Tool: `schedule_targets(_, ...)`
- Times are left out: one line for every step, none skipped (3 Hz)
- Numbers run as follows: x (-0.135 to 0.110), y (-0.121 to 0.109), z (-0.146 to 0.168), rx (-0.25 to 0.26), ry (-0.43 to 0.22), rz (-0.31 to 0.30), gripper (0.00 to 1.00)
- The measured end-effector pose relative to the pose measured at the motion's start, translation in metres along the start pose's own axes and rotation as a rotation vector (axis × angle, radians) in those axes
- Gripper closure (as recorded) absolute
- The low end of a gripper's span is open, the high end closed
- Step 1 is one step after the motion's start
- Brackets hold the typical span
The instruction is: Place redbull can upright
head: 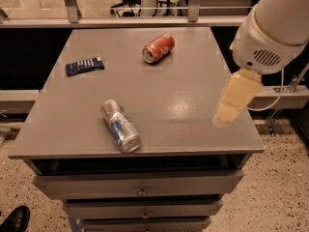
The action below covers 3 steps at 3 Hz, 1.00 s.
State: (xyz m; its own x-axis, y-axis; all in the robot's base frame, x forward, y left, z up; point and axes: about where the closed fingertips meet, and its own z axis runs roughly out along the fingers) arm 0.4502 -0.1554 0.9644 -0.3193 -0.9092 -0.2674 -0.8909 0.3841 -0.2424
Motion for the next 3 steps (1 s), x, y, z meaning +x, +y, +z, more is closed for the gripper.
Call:
schedule_targets(-0.044,0.017,0.022,-0.026,-0.033,0.088,0.00)
schedule_targets(-0.101,0.047,0.050,-0.113,-0.093,0.202,0.00)
schedule_targets(-0.134,0.068,0.070,-0.171,-0.119,0.252,0.00)
